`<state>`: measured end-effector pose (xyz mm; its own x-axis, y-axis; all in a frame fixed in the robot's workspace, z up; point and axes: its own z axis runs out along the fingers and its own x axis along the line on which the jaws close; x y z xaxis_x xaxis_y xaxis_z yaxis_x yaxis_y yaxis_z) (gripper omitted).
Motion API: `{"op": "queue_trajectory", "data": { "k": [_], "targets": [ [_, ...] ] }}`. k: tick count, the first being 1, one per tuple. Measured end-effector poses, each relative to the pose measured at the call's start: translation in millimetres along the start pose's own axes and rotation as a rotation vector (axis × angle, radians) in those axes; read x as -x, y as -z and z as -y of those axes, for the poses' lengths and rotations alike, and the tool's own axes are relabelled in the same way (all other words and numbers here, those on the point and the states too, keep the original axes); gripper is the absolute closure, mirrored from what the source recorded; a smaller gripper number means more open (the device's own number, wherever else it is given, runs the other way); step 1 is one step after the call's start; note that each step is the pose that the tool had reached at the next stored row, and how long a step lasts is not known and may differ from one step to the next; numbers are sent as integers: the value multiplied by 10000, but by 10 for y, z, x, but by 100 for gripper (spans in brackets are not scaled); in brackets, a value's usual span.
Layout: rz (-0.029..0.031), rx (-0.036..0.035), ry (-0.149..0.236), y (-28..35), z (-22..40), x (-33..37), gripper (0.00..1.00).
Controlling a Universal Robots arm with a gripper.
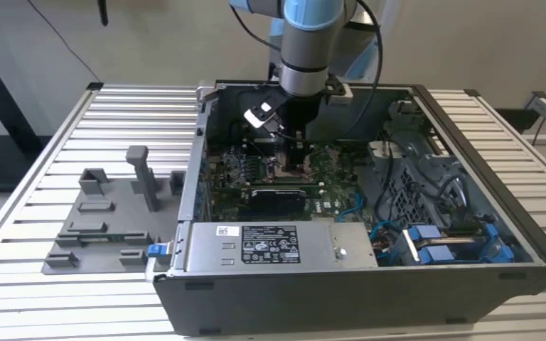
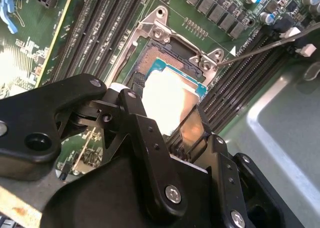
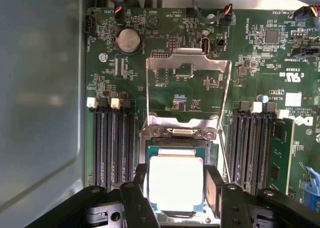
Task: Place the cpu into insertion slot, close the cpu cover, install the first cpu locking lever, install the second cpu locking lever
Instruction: 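Place the cpu into insertion slot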
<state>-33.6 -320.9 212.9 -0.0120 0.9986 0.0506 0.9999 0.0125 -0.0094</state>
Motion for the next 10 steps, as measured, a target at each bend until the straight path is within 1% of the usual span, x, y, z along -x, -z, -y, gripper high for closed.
{"op": "queue_trajectory", "data": {
  "k": [3, 10],
  "targets": [
    [-1, 0, 0, -20, 0, 1, 45],
    [-4, 2, 0, -33, 0, 1, 45]
  ]
}}
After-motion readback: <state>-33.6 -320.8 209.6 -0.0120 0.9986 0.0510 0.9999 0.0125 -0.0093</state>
